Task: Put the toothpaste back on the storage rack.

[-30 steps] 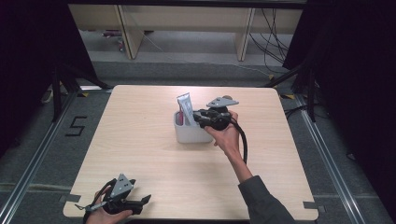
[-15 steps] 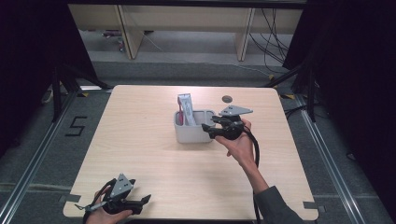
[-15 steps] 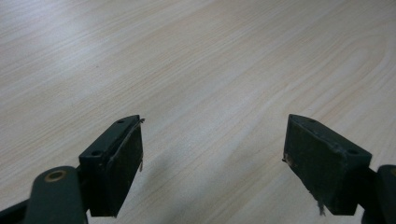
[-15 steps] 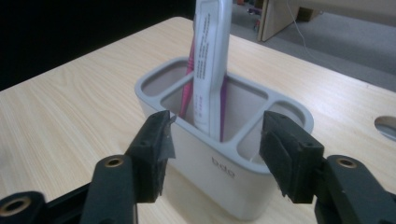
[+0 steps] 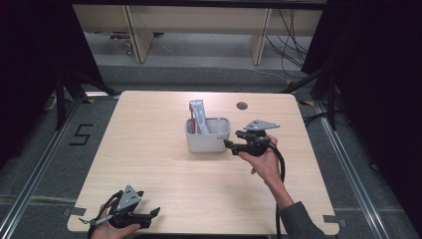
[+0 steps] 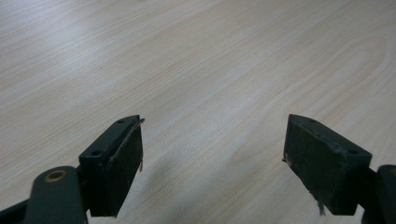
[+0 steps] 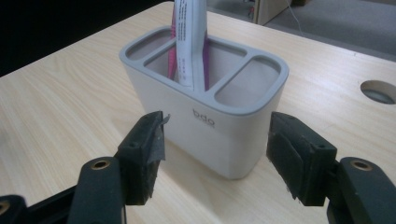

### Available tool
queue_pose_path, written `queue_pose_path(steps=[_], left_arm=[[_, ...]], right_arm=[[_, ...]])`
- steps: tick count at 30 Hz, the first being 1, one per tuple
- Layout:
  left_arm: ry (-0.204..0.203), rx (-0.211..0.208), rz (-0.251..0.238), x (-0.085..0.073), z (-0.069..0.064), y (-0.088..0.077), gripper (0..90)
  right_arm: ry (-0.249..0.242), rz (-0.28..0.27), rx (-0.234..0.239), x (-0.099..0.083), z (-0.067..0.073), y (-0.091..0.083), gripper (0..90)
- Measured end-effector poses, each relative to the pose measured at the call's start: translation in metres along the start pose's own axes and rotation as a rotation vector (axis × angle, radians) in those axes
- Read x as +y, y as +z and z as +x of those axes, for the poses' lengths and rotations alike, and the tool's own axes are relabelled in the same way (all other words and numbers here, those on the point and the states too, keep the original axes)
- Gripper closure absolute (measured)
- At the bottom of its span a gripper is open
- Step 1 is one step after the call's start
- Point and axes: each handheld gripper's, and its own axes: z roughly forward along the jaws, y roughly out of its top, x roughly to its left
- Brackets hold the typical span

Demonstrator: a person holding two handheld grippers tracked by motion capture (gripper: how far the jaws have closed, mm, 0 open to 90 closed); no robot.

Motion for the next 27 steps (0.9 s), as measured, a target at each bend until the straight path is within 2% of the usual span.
queue_pose_path(steps=[2, 4, 5, 7, 9, 12, 13, 15, 16, 17, 18, 19, 20, 21, 22, 24, 26, 27], left_arm=[[0.0, 0.003, 0.006, 0.0, 0.0, 0.0, 19.4], [0.001, 0.002, 0.007, 0.0, 0.0, -0.001, 19.4], [-0.001, 0.001, 0.006, 0.0, 0.0, -0.001, 19.4], [0.0, 0.004, 0.007, 0.0, 0.0, -0.001, 19.4], [0.009, 0.004, 0.015, 0.001, 0.001, -0.002, 19.5], [0.004, 0.001, 0.007, 0.001, 0.0, 0.0, 19.5], [0.004, 0.001, 0.009, 0.001, 0.0, 0.0, 19.4], [0.004, 0.0, 0.009, 0.001, 0.0, 0.0, 19.4], [0.005, 0.0, 0.011, 0.001, 0.0, 0.0, 19.4], [0.003, 0.001, 0.011, 0.001, 0.0, 0.0, 19.4], [0.003, 0.0, 0.012, 0.001, 0.0, 0.0, 19.5], [0.002, 0.001, 0.011, 0.001, 0.0, 0.0, 19.4], [0.002, 0.002, 0.011, 0.001, 0.0, 0.0, 19.4], [0.019, 0.003, 0.021, 0.001, 0.001, 0.0, 19.4], [0.013, 0.008, 0.023, 0.002, 0.001, 0.0, 19.4], [-0.002, 0.001, 0.004, 0.002, -0.001, 0.001, 19.4], [0.009, 0.004, 0.022, 0.002, 0.0, 0.0, 19.4], [0.017, 0.006, 0.028, 0.002, 0.001, -0.001, 19.5]], right_arm=[[0.005, 0.001, -0.011, -0.002, 0.001, -0.002, 37.6], [-0.011, -0.003, -0.001, -0.004, 0.0, -0.003, 37.2], [0.003, 0.003, 0.003, -0.004, 0.0, -0.004, 37.1], [-0.028, -0.001, -0.001, -0.005, -0.002, -0.005, 36.0], [0.007, 0.001, 0.0, -0.008, 0.0, -0.006, 34.9], [0.007, 0.015, 0.004, -0.01, 0.0, -0.009, 33.4], [0.026, 0.012, 0.01, -0.012, 0.001, -0.008, 32.2], [0.002, 0.02, -0.005, -0.013, 0.0, -0.01, 31.5], [0.023, 0.027, -0.002, -0.014, 0.001, -0.01, 31.1], [0.012, 0.016, -0.005, -0.015, 0.0, -0.01, 30.5], [0.034, 0.025, -0.009, -0.016, 0.001, -0.011, 30.1], [0.005, 0.016, 0.011, -0.017, -0.002, -0.009, 29.9], [-0.005, 0.01, 0.009, -0.018, -0.002, -0.009, 29.8], [0.018, 0.022, -0.005, -0.019, -0.001, -0.011, 29.7], [0.04, 0.025, 0.005, -0.02, 0.0, -0.011, 29.0], [0.02, 0.021, 0.014, -0.022, -0.001, -0.011, 28.8], [0.024, 0.033, 0.004, -0.023, 0.001, -0.012, 28.7], [0.055, 0.045, 0.012, -0.024, 0.003, -0.012, 28.3]])
